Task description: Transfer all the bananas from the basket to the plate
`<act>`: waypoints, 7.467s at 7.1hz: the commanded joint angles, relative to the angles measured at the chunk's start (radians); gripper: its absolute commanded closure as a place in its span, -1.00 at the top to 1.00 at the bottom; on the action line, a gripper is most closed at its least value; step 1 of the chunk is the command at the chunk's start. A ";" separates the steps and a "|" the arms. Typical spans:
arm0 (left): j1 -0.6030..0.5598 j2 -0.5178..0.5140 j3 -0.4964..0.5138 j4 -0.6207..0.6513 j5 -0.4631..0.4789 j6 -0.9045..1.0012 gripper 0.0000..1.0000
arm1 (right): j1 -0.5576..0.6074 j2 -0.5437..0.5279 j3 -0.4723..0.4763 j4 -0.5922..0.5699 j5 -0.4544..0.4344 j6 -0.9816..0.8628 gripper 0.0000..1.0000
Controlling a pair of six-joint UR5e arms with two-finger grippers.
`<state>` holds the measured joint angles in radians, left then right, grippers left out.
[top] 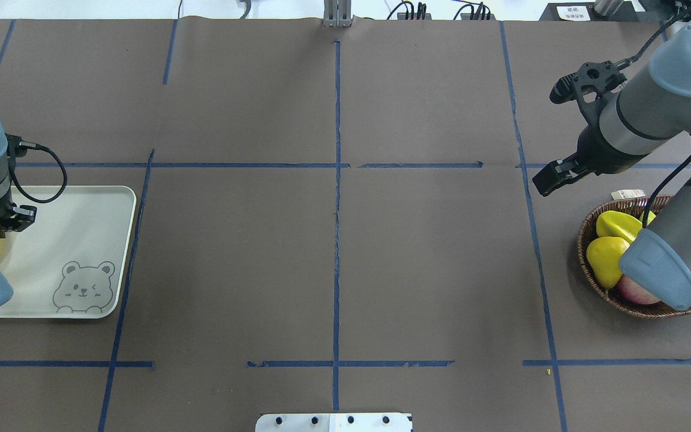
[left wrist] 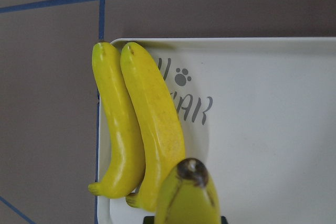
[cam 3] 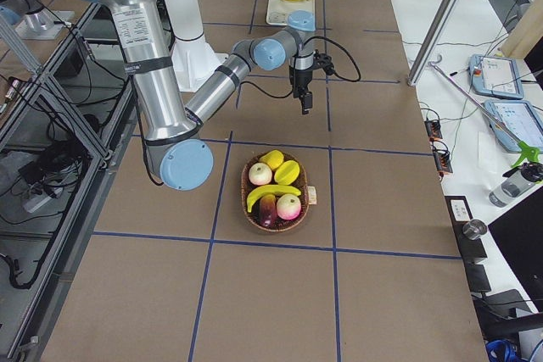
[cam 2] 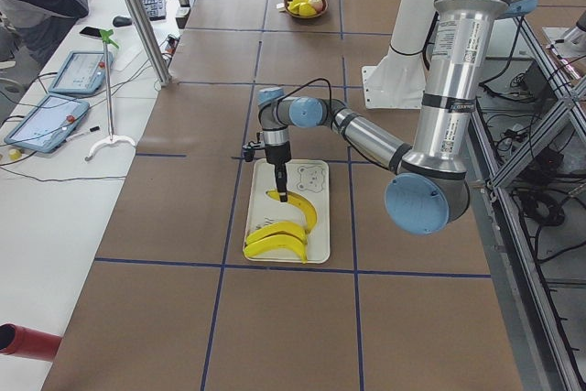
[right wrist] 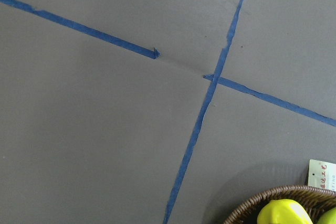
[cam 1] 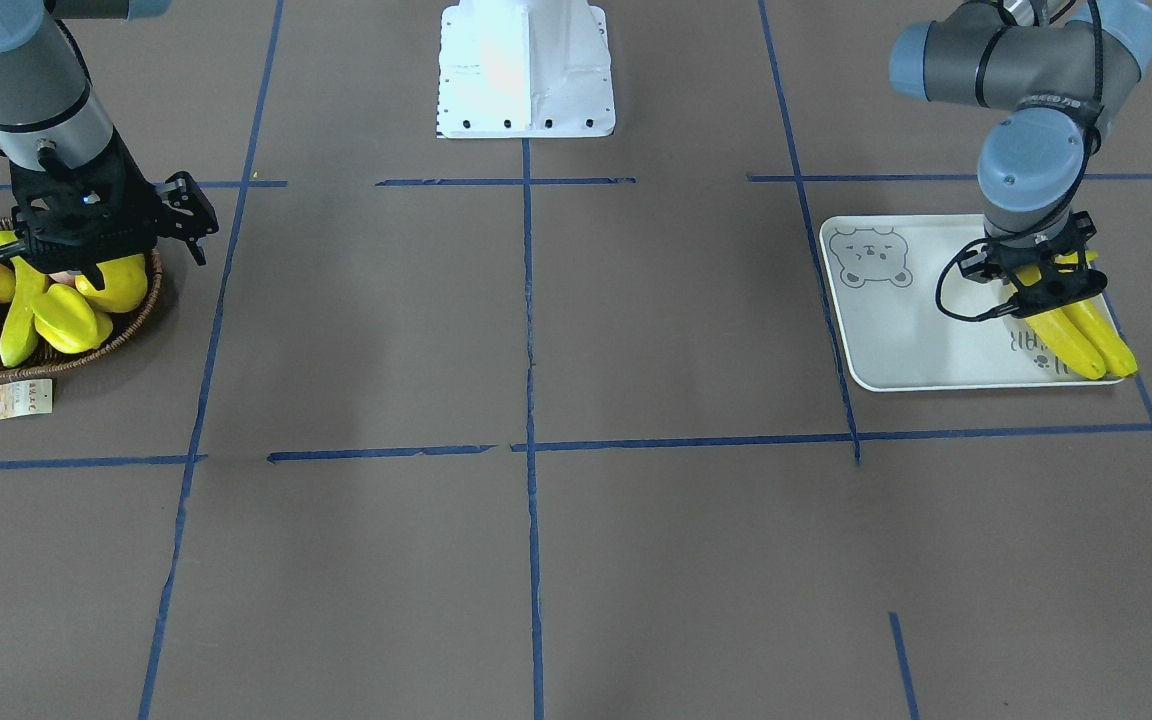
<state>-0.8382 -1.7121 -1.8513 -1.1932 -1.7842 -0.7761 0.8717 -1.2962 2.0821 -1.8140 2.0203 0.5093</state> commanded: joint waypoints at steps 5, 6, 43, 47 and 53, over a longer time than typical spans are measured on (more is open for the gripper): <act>-0.136 -0.067 -0.003 -0.031 -0.074 0.282 1.00 | 0.016 -0.015 0.009 -0.001 0.001 0.000 0.99; -0.134 -0.113 -0.025 -0.031 -0.172 0.281 1.00 | 0.030 -0.064 0.045 0.002 0.003 -0.012 0.99; 0.005 -0.199 -0.088 -0.074 -0.305 -0.063 1.00 | 0.070 -0.612 -0.143 0.662 0.120 -0.588 -0.91; 0.010 -0.211 -0.092 -0.101 -0.305 -0.066 1.00 | 0.136 -0.577 -0.106 0.664 0.182 -0.534 -0.94; 0.106 -0.287 -0.068 -0.551 -0.307 -0.464 1.00 | 0.102 -0.234 -0.120 0.585 0.291 -0.112 -0.77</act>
<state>-0.7413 -1.9899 -1.9293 -1.6117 -2.0896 -1.1466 0.9835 -1.5916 1.9639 -1.2330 2.2680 0.2845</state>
